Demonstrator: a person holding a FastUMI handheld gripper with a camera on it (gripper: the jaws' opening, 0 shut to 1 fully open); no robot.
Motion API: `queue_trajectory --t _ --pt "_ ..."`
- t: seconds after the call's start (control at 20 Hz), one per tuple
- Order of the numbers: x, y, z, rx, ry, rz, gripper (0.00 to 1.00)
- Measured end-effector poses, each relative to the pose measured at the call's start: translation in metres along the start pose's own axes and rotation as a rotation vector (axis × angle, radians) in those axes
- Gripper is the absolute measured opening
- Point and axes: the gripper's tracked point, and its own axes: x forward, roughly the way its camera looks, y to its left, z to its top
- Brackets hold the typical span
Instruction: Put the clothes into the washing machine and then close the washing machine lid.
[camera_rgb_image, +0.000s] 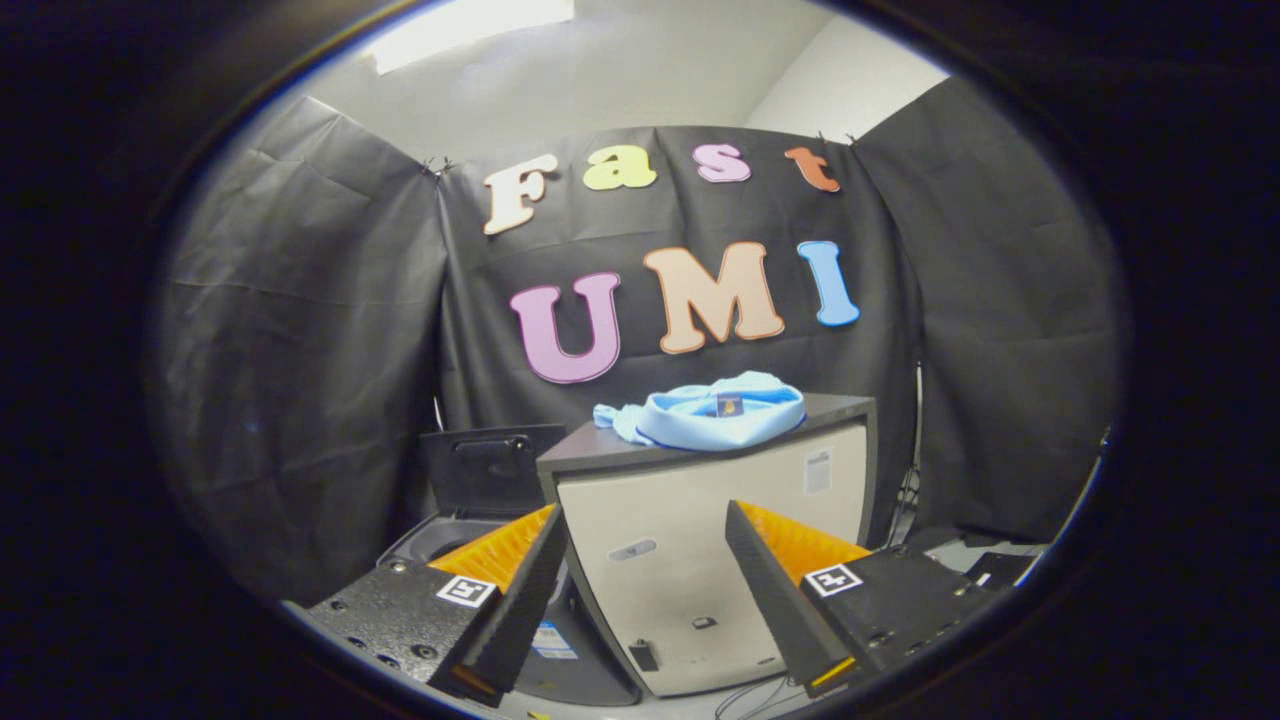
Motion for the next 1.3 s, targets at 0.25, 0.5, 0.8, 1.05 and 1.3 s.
queue_trajectory --t 0.25,0.5,0.8,1.05,1.3 --pt "0.060 -0.011 0.046 -0.019 -0.037 -0.057 0.96" --pt "0.146 -0.041 0.067 -0.038 0.023 -0.162 0.97" --pt "0.241 -0.077 0.056 -0.148 0.211 -0.236 0.97" --pt "0.288 -0.092 0.037 -0.235 0.397 -0.287 0.97" --pt "0.296 -0.088 -0.018 -0.168 0.626 -0.260 0.98"
